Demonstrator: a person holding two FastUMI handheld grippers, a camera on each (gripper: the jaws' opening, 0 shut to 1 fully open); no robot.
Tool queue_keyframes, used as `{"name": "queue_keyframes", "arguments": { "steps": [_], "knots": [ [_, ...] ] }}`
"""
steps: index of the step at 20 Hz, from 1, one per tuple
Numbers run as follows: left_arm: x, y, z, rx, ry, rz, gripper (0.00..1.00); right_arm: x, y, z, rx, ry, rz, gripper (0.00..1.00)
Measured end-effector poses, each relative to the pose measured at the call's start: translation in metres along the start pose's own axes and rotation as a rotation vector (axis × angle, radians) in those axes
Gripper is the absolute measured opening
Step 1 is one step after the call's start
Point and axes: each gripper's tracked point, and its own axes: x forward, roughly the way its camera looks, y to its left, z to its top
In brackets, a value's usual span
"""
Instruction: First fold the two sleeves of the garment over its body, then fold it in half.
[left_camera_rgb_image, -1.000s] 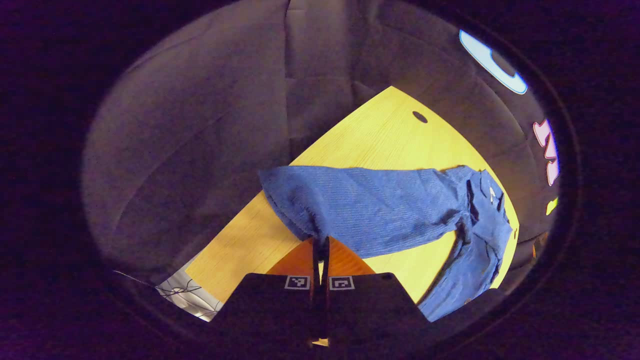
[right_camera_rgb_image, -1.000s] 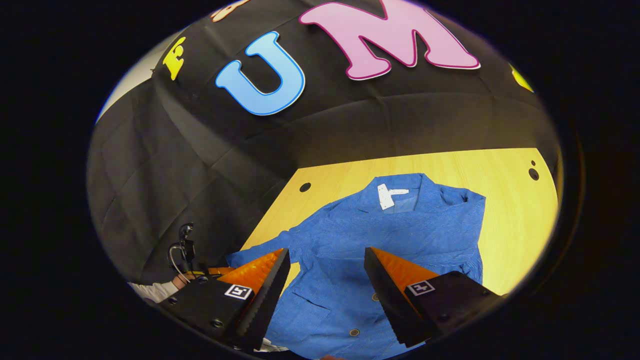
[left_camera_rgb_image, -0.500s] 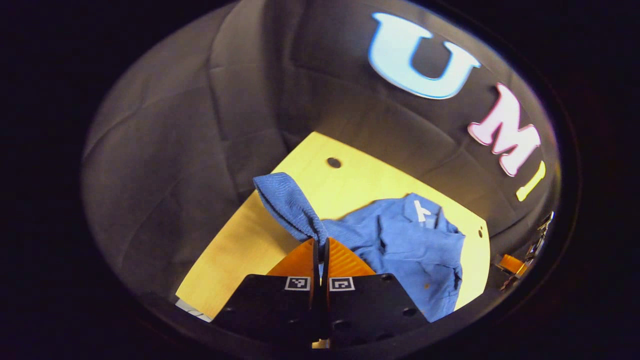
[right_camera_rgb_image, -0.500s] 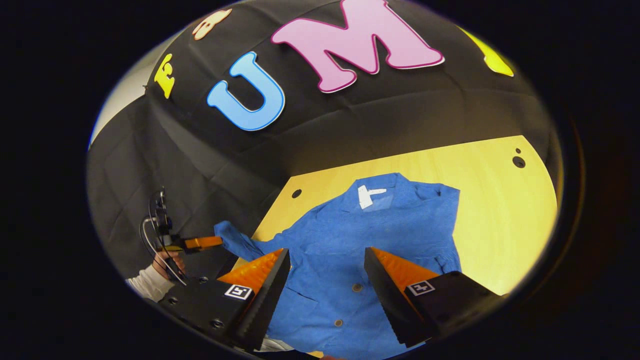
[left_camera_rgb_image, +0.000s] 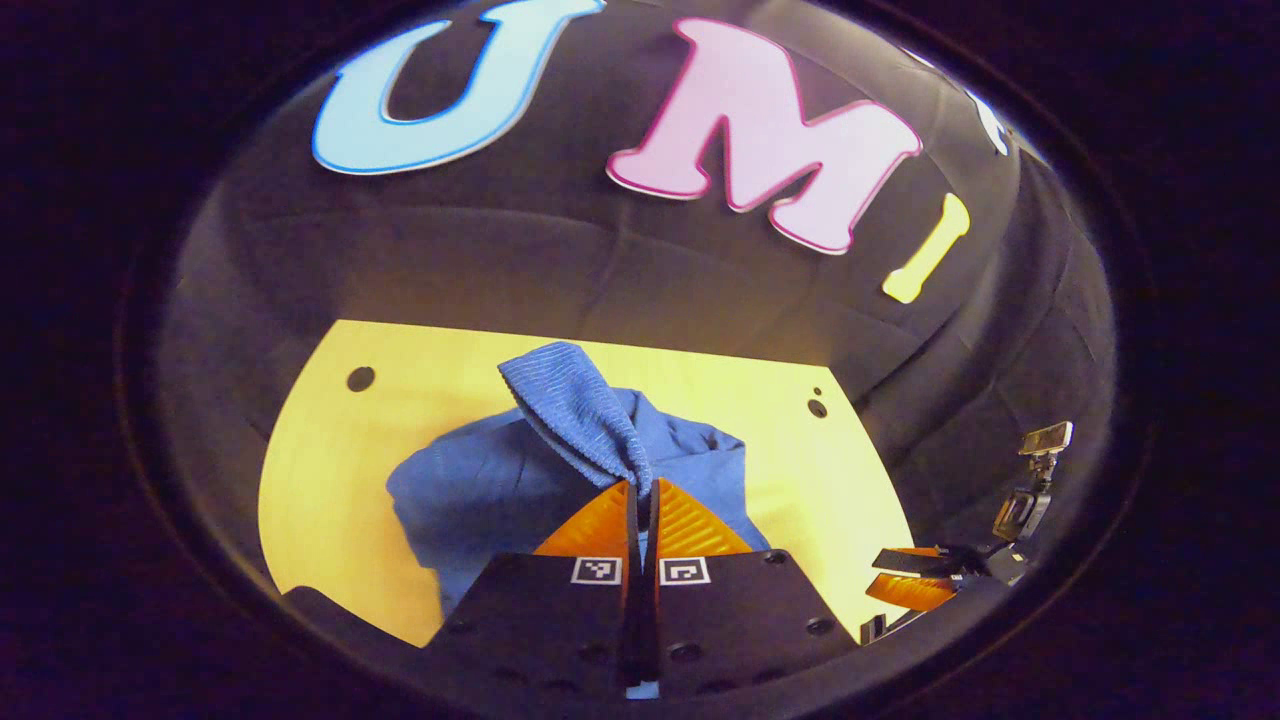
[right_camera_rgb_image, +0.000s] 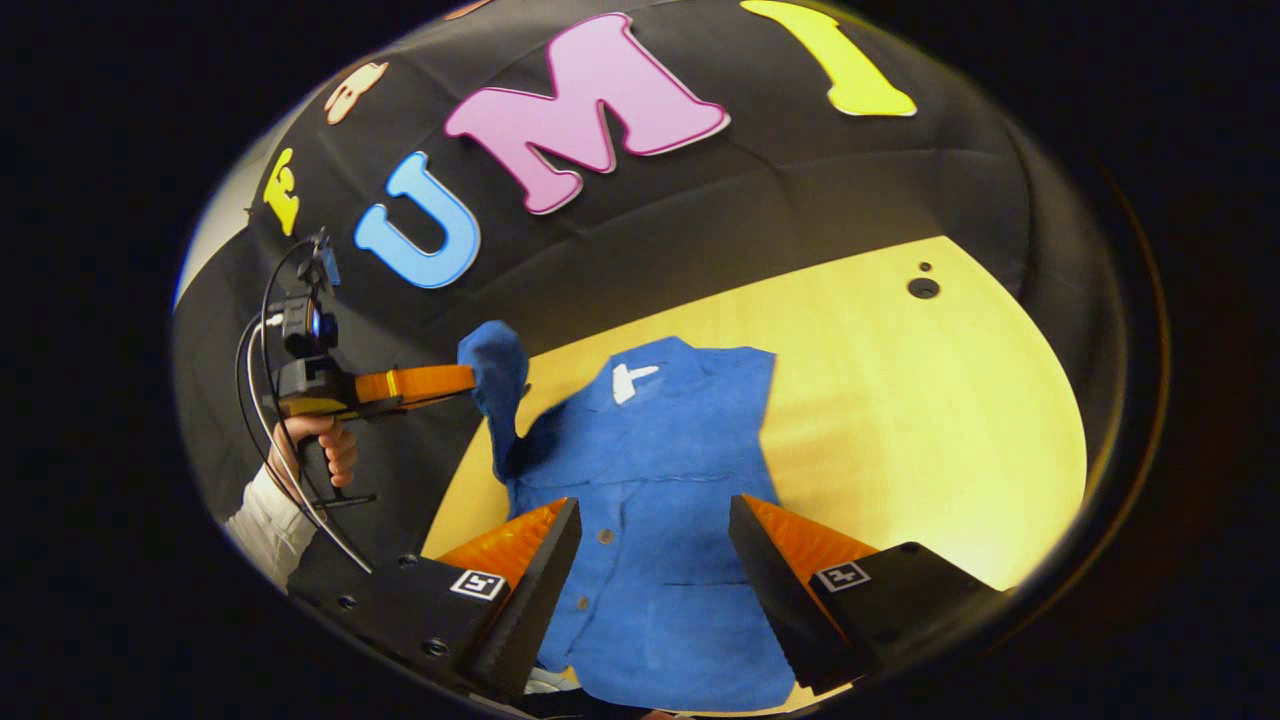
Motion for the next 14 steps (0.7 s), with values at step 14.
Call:
{"name": "queue_keyframes", "arguments": {
  "steps": [14],
  "knots": [
    [0.124, -0.069, -0.02, 0.001, 0.184, -0.078, 0.26, 0.008, -0.061, -0.05, 0.043, 0.126, -0.052, 0.96]
  ]
}}
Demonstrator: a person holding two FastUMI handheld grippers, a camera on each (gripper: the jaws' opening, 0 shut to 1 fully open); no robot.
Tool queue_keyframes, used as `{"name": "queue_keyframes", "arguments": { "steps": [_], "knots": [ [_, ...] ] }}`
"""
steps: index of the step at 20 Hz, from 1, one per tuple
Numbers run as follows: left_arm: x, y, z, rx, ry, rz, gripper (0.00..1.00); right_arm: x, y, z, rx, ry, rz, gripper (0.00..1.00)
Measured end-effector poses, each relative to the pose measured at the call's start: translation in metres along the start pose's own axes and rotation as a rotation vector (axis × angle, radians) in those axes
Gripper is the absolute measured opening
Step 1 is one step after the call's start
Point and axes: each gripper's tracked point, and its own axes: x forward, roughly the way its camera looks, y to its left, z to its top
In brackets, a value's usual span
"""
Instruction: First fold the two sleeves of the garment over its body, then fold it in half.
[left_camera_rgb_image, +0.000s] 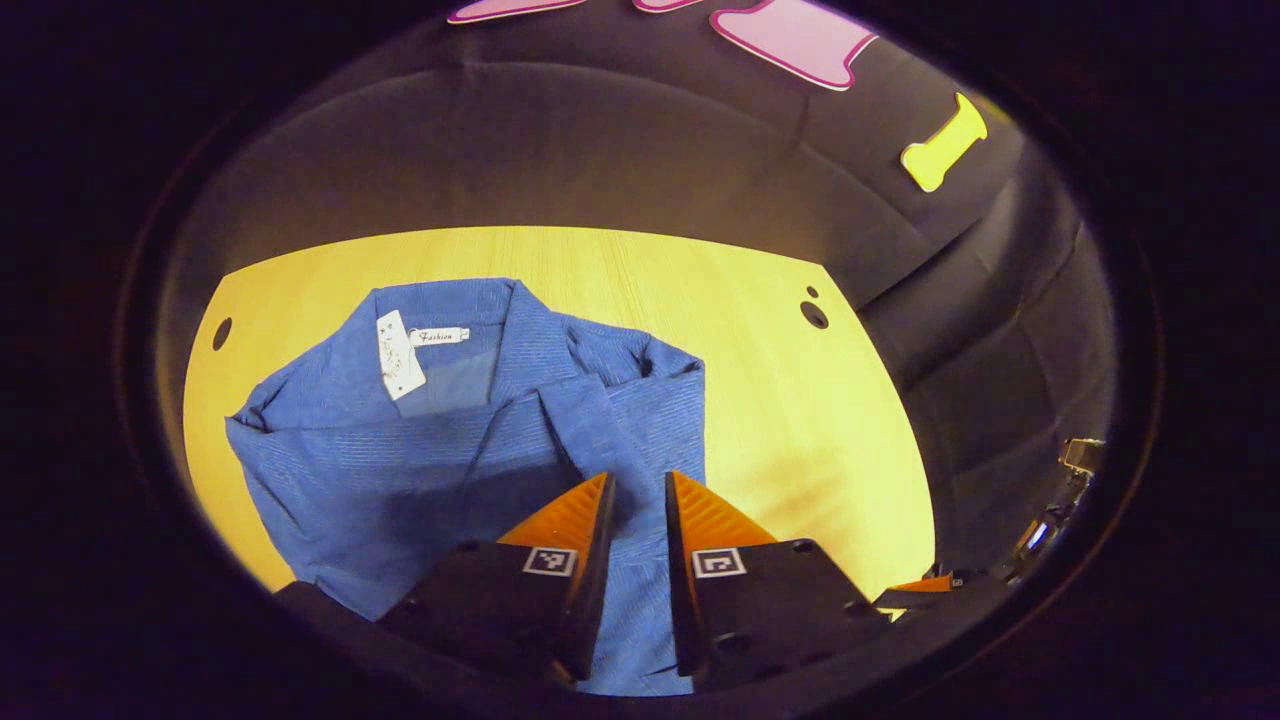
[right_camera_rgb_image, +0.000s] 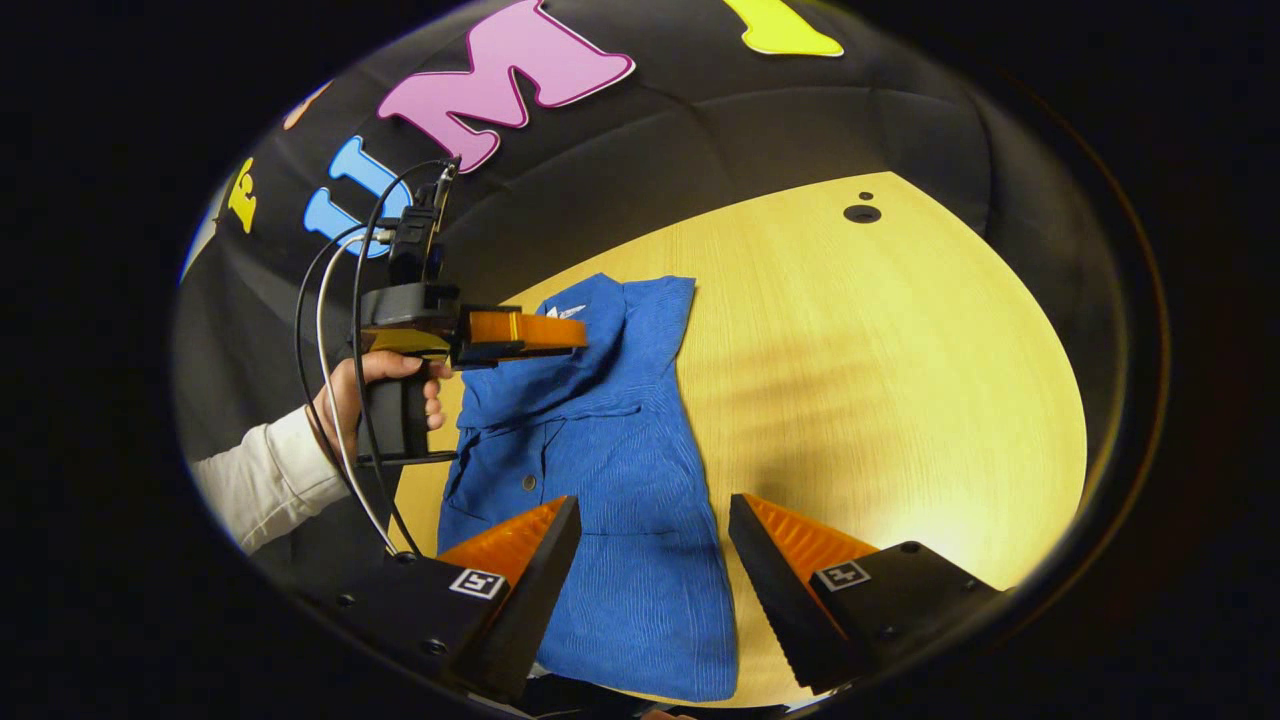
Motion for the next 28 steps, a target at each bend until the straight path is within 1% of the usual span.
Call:
{"name": "queue_keyframes", "arguments": {
  "steps": [1, 2, 3, 4, 5, 6, 7, 8, 10, 11, 12, 14, 16, 17, 19, 21, 23, 24, 28],
  "knots": [
    [-0.002, -0.004, 0.005, -0.014, -0.035, -0.024, 0.3, 0.001, 0.001, -0.001, 0.001, 0.003, 0.003, 0.96],
    [-0.008, -0.008, 0.007, -0.025, -0.064, -0.042, 0.58, 0.002, 0.001, -0.002, 0.003, 0.008, 0.003, 0.95],
    [-0.019, -0.009, 0.008, -0.029, -0.081, -0.05, 0.72, 0.001, 0.002, -0.003, 0.004, 0.013, 0.003, 0.95],
    [-0.029, -0.008, 0.001, -0.032, -0.08, -0.047, 0.71, 0.002, 0.002, -0.005, 0.005, 0.019, 0.001, 0.95],
    [-0.042, -0.001, -0.007, -0.032, -0.076, -0.026, 0.77, 0.002, 0.004, -0.008, 0.006, 0.026, 0.001, 0.95],
    [-0.058, 0.01, -0.017, -0.03, -0.088, 0.015, 0.78, 0.002, 0.005, -0.011, 0.007, 0.036, -0.003, 0.95],
    [-0.077, 0.021, -0.028, -0.033, -0.106, 0.042, 0.78, 0.001, 0.008, -0.017, 0.007, 0.045, -0.004, 0.95],
    [-0.097, 0.027, -0.043, -0.043, -0.12, 0.052, 0.78, -0.001, 0.012, -0.02, 0.006, 0.048, -0.001, 0.96],
    [-0.136, 0.047, -0.086, -0.095, -0.131, 0.073, 0.78, -0.004, 0.018, -0.027, -0.001, 0.048, -0.015, 0.95],
    [-0.154, 0.063, -0.115, -0.13, -0.127, 0.096, 0.74, -0.006, 0.019, -0.033, -0.012, 0.049, -0.031, 0.95],
    [-0.168, 0.081, -0.148, -0.163, -0.108, 0.135, 0.78, -0.007, 0.021, -0.04, -0.029, 0.053, -0.047, 0.95],
    [-0.187, 0.118, -0.219, -0.216, -0.036, 0.234, 0.78, -0.01, 0.022, -0.058, -0.056, 0.072, -0.079, 0.96],
    [-0.199, 0.149, -0.281, -0.246, 0.035, 0.333, 0.78, -0.011, 0.024, -0.077, -0.046, 0.106, -0.088, 0.96],
    [-0.202, 0.158, -0.302, -0.263, 0.065, 0.364, 0.78, -0.01, 0.025, -0.088, -0.034, 0.126, -0.094, 0.96],
    [-0.206, 0.17, -0.342, -0.306, 0.127, 0.4, 0.78, -0.008, 0.024, -0.109, -0.022, 0.171, -0.104, 0.97],
    [-0.202, 0.181, -0.367, -0.33, 0.187, 0.432, 0.79, -0.007, 0.018, -0.125, -0.043, 0.223, -0.132, 0.98],
    [-0.203, 0.194, -0.389, -0.309, 0.243, 0.49, 0.79, -0.007, 0.012, -0.137, -0.061, 0.256, -0.157, 0.99],
    [-0.203, 0.198, -0.396, -0.303, 0.269, 0.5, 0.83, -0.006, 0.008, -0.142, -0.069, 0.274, -0.174, 0.98],
    [-0.196, 0.198, -0.414, -0.336, 0.337, 0.461, 0.83, -0.013, -0.011, -0.166, -0.09, 0.351, -0.242, 0.99]
  ]
}}
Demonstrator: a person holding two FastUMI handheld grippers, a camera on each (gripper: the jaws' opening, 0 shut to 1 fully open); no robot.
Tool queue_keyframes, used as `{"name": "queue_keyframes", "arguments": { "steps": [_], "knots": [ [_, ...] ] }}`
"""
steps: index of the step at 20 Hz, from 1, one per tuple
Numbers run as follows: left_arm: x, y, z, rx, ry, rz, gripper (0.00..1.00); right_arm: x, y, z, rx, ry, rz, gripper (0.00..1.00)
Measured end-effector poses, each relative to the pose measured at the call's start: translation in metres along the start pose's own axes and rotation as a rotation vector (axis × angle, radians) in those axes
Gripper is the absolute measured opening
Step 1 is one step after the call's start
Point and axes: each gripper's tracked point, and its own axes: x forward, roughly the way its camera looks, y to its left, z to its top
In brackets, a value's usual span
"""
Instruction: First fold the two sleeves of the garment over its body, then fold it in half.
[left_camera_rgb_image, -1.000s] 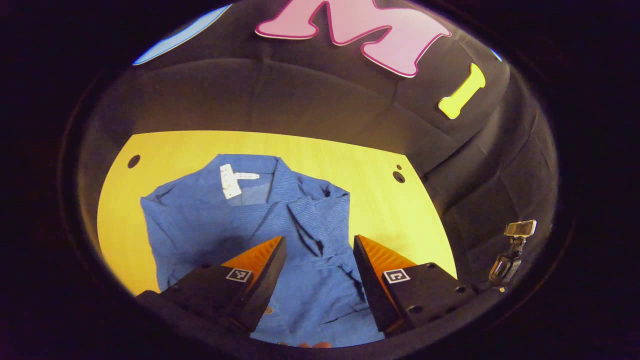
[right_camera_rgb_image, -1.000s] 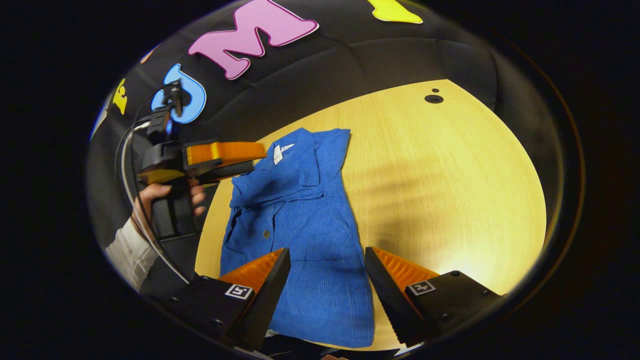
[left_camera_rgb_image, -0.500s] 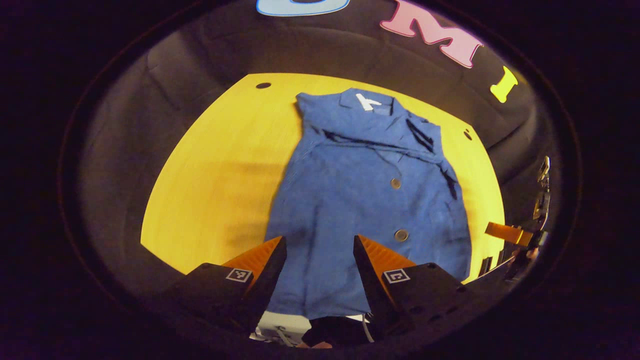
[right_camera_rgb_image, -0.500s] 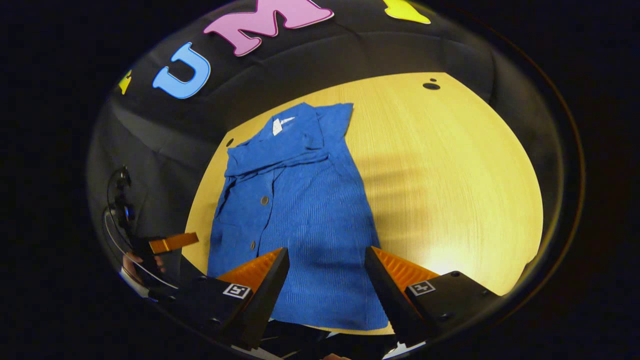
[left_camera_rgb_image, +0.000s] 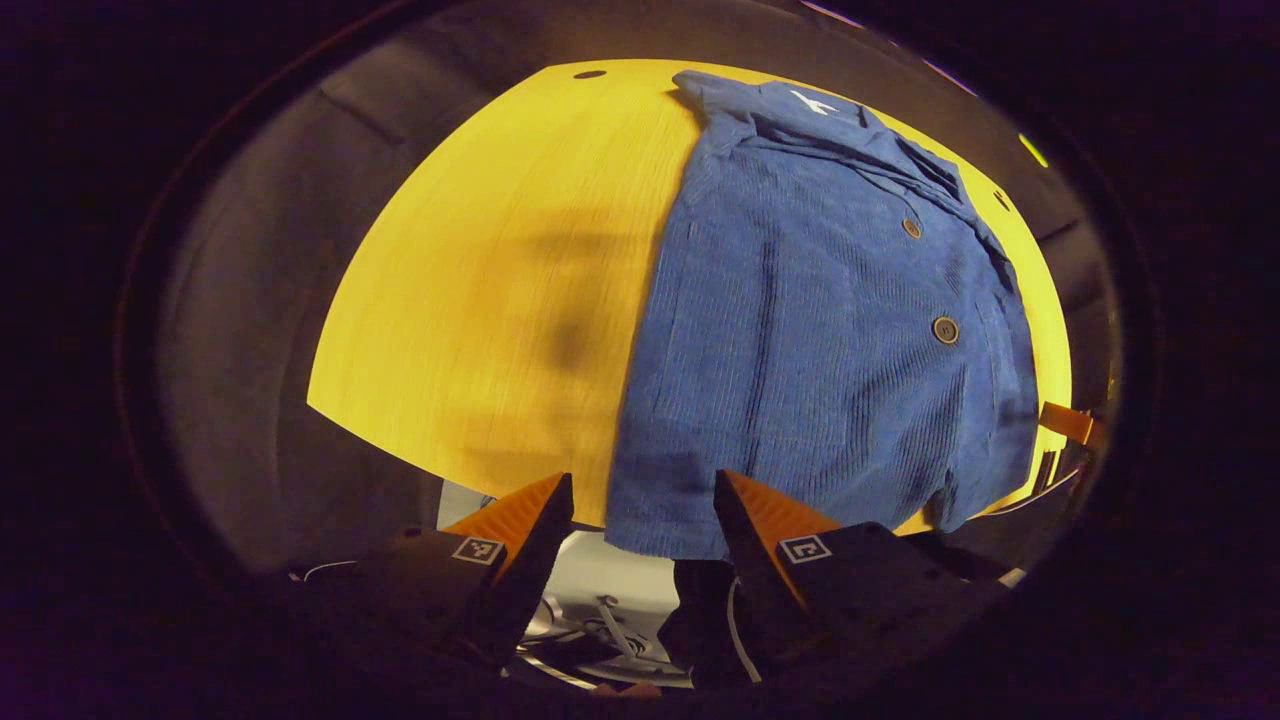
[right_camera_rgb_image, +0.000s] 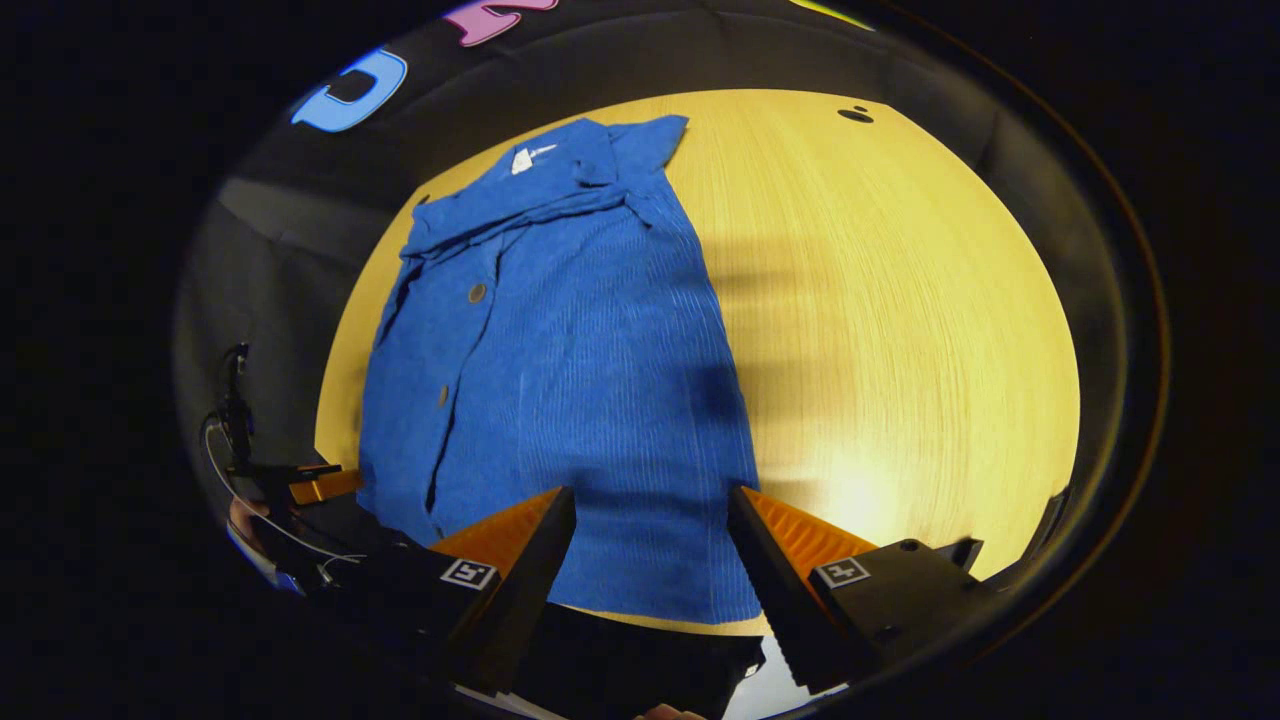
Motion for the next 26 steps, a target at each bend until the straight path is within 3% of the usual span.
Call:
{"name": "queue_keyframes", "arguments": {
  "steps": [11, 15, 17, 18, 20, 22, 26],
  "knots": [
    [0.017, -0.009, -0.003, 0.02, 0.066, -0.045, 0.81, 0.015, -0.045, -0.031, -0.093, 0.098, -0.231, 0.99],
    [0.017, -0.009, -0.002, 0.036, 0.073, -0.037, 0.81, 0.02, -0.036, -0.034, -0.109, 0.111, -0.236, 0.95],
    [0.017, -0.012, -0.003, 0.005, 0.072, -0.04, 0.81, 0.022, -0.026, -0.035, -0.11, 0.122, -0.208, 0.78],
    [0.013, -0.017, -0.003, -0.004, 0.069, -0.047, 0.78, 0.024, -0.019, -0.032, -0.092, 0.109, -0.187, 0.54],
    [0.016, -0.024, 0.003, 0.023, 0.004, -0.058, 0.39, 0.023, -0.017, -0.031, -0.106, 0.118, -0.171, 0.05],
    [0.016, -0.028, 0.003, 0.054, -0.004, -0.058, 0.0, 0.028, -0.012, -0.028, -0.076, 0.098, -0.139, 0.05],
    [0.003, -0.049, 0.006, 0.01, -0.014, -0.208, 0.0, 0.012, 0.011, -0.01, -0.033, 0.039, -0.078, 0.05]
  ]
}}
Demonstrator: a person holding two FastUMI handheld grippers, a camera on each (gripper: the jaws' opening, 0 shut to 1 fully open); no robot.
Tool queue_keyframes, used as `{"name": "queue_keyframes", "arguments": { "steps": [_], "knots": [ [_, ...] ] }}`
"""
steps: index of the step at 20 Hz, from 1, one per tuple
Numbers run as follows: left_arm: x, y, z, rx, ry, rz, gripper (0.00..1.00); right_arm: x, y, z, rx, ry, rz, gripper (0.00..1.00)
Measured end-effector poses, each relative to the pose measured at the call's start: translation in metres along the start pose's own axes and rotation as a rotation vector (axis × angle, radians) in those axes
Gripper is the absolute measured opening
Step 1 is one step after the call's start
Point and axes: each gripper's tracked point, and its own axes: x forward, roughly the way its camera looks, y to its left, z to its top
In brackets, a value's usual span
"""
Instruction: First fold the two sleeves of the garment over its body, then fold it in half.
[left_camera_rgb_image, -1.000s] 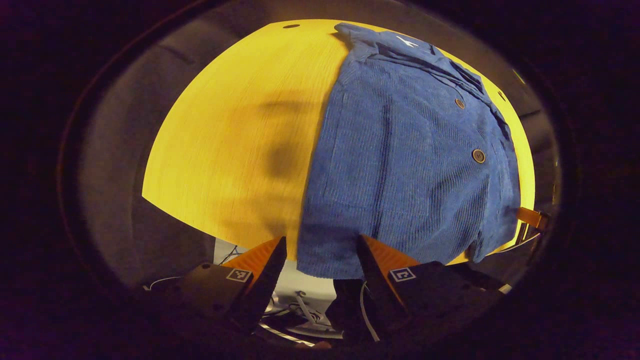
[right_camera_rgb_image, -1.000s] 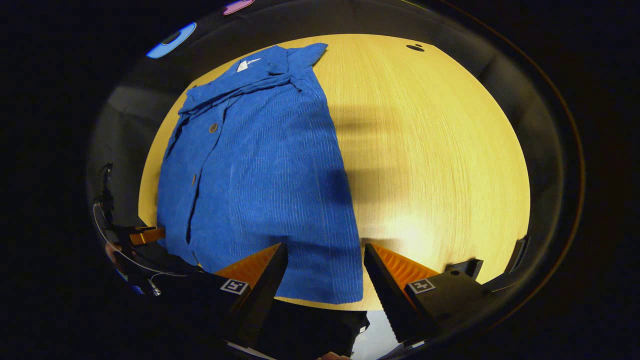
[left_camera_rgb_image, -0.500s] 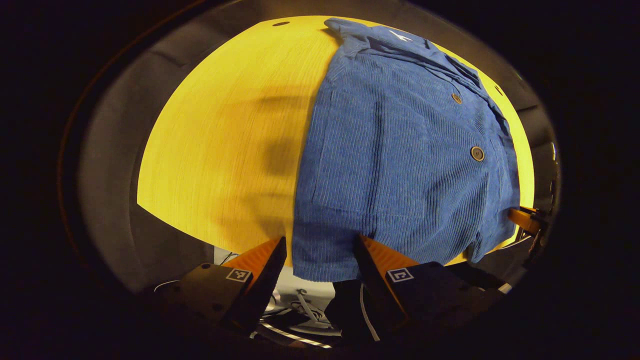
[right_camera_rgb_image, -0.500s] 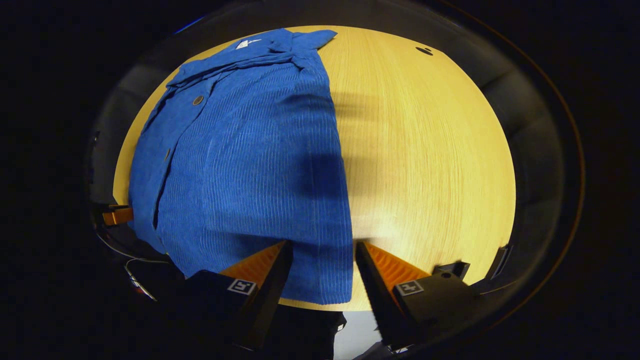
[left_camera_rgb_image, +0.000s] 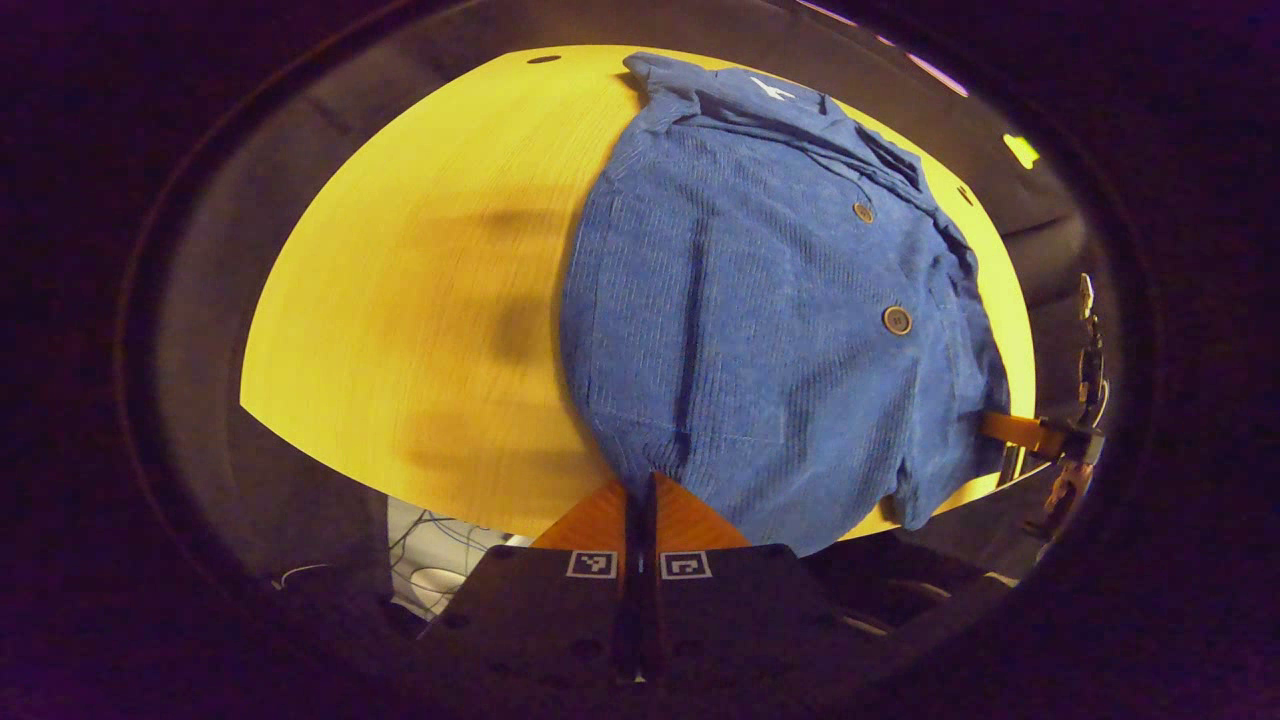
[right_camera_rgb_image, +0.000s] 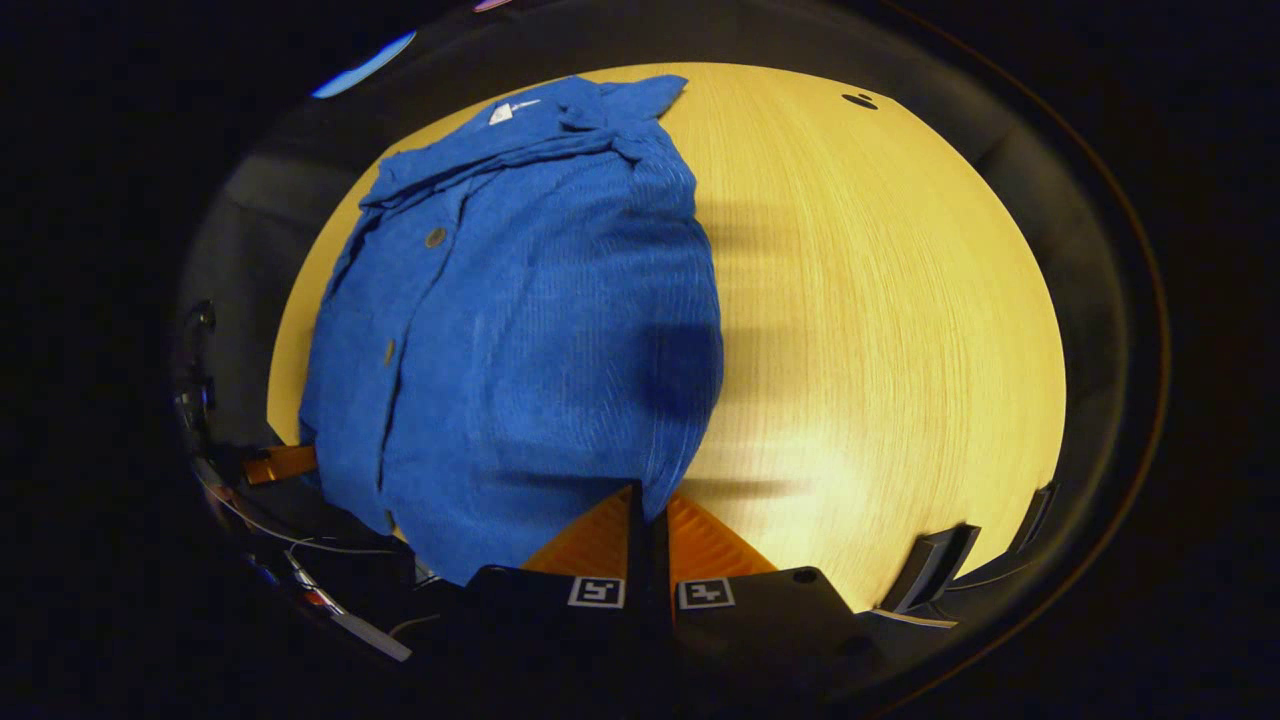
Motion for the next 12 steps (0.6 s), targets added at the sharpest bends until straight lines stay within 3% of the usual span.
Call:
{"name": "queue_keyframes", "arguments": {
  "steps": [3, 8, 12],
  "knots": [
    [-0.029, -0.013, 0.023, 0.012, -0.086, -0.083, 0.0, -0.026, 0.013, 0.023, 0.019, -0.068, 0.026, 0.05],
    [-0.091, -0.026, 0.069, 0.16, -0.263, -0.132, 0.0, -0.089, 0.04, 0.079, 0.027, -0.223, 0.054, 0.05],
    [-0.142, -0.054, 0.12, 0.179, -0.395, -0.258, 0.0, -0.129, 0.065, 0.143, 0.03, -0.356, 0.06, 0.05]
  ]
}}
